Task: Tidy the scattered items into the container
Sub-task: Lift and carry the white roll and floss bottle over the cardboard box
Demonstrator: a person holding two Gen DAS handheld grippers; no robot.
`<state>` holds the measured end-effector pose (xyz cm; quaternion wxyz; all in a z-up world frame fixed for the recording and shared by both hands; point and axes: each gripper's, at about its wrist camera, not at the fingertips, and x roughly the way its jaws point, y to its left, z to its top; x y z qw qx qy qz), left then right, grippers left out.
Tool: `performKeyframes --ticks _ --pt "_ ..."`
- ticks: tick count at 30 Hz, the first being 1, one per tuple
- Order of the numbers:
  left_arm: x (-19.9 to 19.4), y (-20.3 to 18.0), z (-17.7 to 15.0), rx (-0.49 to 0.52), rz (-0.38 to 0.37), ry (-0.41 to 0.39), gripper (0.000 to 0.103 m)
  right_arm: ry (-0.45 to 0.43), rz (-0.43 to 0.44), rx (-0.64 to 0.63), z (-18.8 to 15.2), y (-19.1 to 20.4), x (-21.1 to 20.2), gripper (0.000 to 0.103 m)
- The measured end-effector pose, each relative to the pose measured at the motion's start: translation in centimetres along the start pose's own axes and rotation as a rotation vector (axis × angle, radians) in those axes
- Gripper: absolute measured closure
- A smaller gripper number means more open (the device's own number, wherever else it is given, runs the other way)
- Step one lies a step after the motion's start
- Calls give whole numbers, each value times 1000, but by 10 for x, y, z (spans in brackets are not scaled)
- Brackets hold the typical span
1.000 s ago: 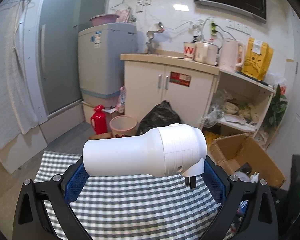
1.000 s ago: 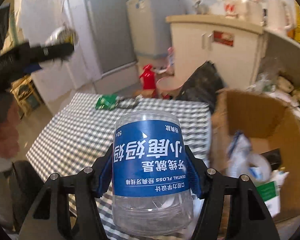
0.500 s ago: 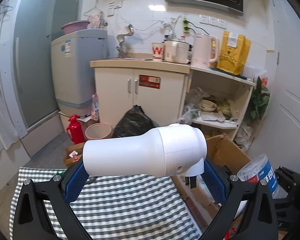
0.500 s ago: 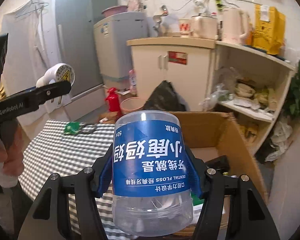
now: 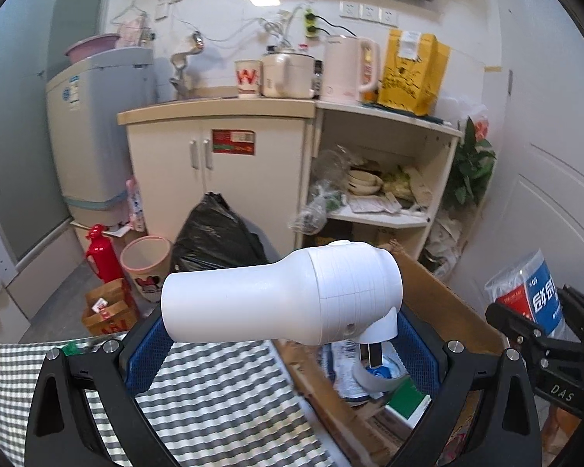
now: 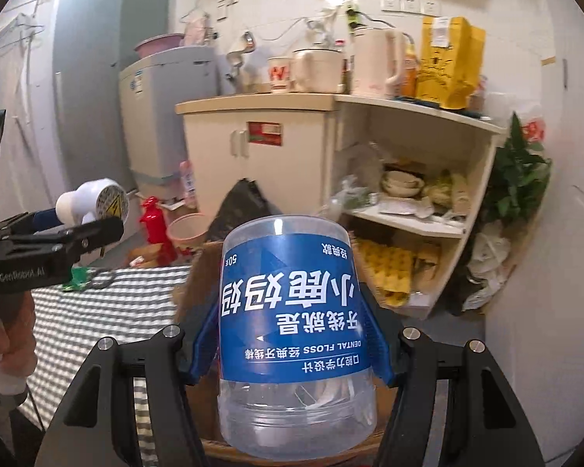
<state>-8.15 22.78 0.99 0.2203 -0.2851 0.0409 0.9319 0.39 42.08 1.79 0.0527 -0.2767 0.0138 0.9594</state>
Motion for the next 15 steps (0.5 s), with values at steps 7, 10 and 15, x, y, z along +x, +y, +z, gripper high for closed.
performKeyframes --ticks 7,10,15 --pt "43 -30 -2 59 -80 88 1 53 -34 37 -5 -27 22 40" --pt "62 -37 -7 60 -96 136 1 85 -30 36 -10 -35 35 40" --pt "88 -51 -16 74 -135 190 1 137 -27 32 -20 -40 52 40"
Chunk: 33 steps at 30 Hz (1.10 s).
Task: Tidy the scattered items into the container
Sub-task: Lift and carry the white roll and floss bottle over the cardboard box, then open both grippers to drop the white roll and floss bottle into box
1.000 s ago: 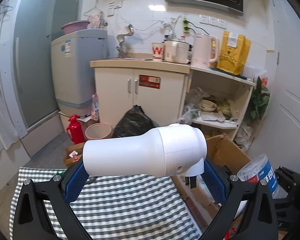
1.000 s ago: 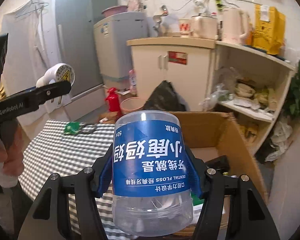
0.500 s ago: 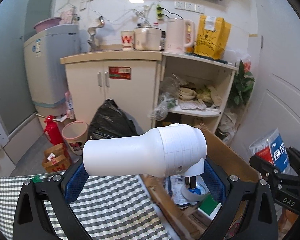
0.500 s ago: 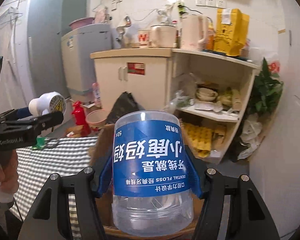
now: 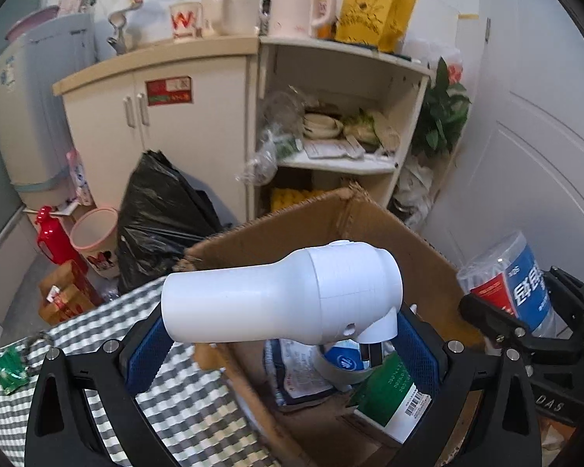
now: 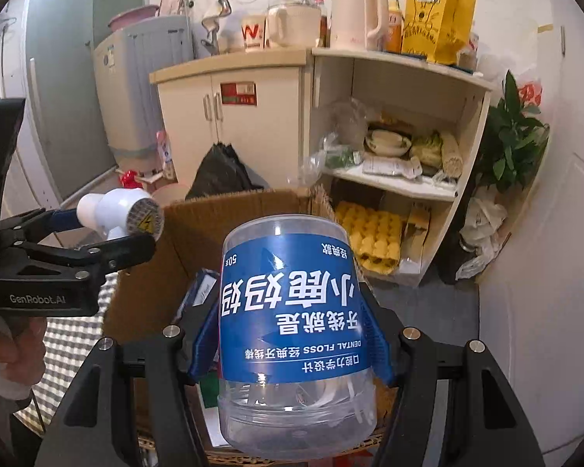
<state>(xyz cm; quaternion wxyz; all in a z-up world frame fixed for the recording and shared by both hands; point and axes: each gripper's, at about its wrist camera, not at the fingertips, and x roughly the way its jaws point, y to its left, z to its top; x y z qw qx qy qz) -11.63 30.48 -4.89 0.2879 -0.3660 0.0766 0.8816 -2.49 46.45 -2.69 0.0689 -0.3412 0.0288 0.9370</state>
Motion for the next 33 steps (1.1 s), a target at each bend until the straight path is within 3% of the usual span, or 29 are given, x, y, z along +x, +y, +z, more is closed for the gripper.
performKeyframes --ticks 6,14,25,33 --pt "27 -14 -2 45 -31 58 1 62 3 6 -10 -4 22 40" --pt "44 -14 -6 21 -46 110 0 111 10 1 -21 -1 39 40" --pt "31 -9 1 -14 -85 78 0 127 5 0 -24 3 43 40" --pt "6 0 5 -25 -66 30 0 105 -2 -2 -21 11 34 40"
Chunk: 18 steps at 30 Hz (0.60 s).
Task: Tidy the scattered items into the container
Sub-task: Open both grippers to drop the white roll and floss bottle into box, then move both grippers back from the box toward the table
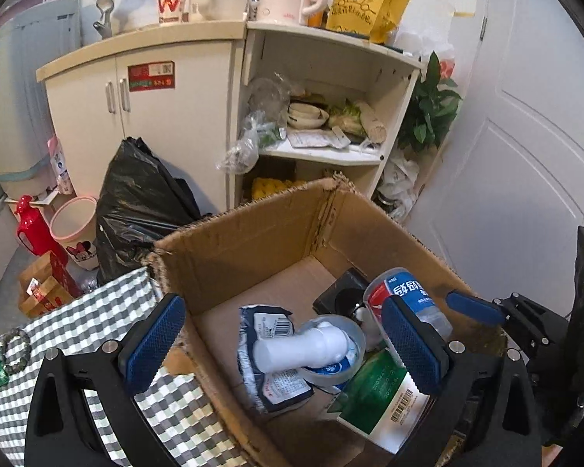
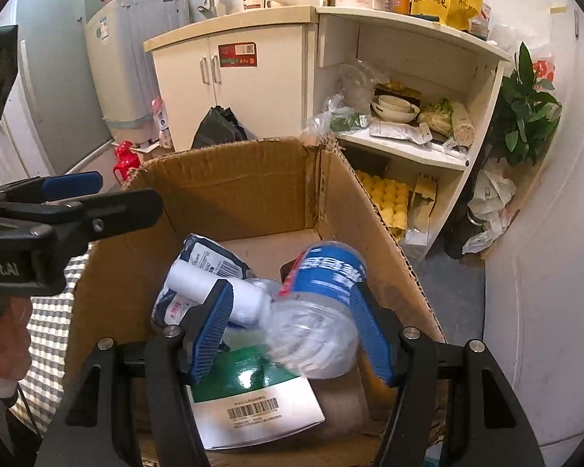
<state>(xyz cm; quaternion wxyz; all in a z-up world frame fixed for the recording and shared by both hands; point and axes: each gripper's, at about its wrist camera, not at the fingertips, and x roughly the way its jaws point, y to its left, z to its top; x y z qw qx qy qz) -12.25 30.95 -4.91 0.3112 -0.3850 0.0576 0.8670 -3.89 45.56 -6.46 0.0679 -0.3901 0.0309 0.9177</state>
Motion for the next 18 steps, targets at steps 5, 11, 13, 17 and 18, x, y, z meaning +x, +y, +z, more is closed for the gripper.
performKeyframes --ticks 5,11,13,17,18 --pt "-21 7 1 -12 17 -37 0 -38 1 -7 4 10 -17 32" --pt "-54 17 2 -42 38 -94 0 -93 -6 -22 7 24 -46 26" --pt "-66 20 0 -45 48 -116 0 -113 -3 -27 7 28 -54 23" --pt "-88 25 -5 -59 75 -152 0 -146 0 -32 6 34 -68 15" --pt "-92 26 -6 -60 81 -158 0 -157 4 -32 6 37 -73 14"
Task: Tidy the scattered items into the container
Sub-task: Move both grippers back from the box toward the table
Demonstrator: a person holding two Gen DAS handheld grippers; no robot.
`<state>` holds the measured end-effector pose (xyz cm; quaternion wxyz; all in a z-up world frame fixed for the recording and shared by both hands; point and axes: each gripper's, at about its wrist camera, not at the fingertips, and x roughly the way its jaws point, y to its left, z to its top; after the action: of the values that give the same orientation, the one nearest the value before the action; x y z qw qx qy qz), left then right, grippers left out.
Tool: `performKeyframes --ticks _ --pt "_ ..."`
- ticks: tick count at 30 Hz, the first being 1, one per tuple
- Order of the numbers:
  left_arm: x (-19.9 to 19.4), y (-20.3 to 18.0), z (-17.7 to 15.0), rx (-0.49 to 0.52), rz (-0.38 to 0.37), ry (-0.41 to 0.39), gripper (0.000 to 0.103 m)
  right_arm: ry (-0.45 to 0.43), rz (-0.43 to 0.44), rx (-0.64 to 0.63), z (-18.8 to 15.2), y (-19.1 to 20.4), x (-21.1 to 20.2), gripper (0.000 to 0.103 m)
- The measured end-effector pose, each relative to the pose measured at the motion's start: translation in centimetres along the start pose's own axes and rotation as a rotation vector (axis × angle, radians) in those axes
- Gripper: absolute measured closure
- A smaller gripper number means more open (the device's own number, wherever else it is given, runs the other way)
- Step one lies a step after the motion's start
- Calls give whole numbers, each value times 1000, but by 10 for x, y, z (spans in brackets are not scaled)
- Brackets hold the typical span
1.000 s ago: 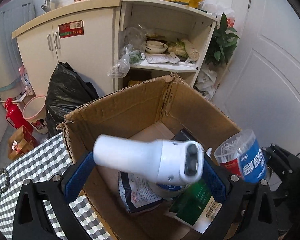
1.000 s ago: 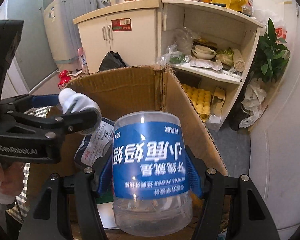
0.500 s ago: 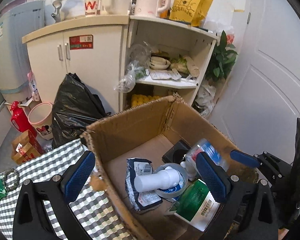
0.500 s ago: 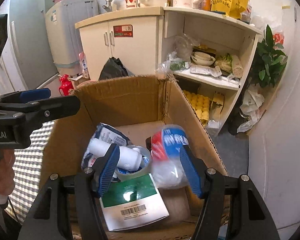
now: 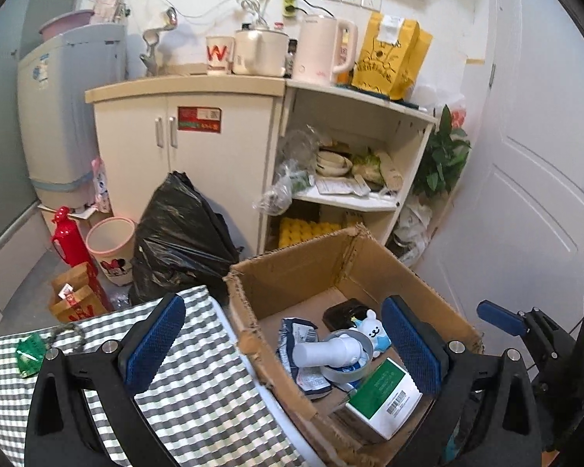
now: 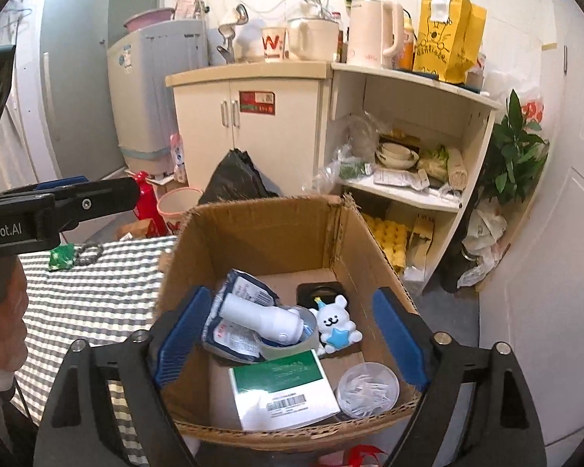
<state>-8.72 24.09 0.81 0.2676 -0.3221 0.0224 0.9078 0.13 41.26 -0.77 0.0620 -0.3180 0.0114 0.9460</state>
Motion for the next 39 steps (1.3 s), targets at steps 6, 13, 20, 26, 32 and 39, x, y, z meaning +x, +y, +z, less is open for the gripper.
performKeyframes --ticks 6,13,20,26,32,39 --pt "-29 15 -6 -11 47 -33 0 -47 12 0 3 14 -18 6" --pt "-59 39 -14 -31 123 -60 0 -92 35 -22 10 40 -36 0" --pt "-92 53 -31 -15 197 -87 0 -117 86 -45 13 68 -42 0" --pt "-118 70 -40 -24 275 -112 0 -133 145 -76 17 96 -45 0" --pt "-143 97 -52 -72 358 -124 0 -140 199 -92 19 119 -42 0" --pt "-155 116 -66 -95 427 -130 0 -114 235 -124 17 146 -31 0"
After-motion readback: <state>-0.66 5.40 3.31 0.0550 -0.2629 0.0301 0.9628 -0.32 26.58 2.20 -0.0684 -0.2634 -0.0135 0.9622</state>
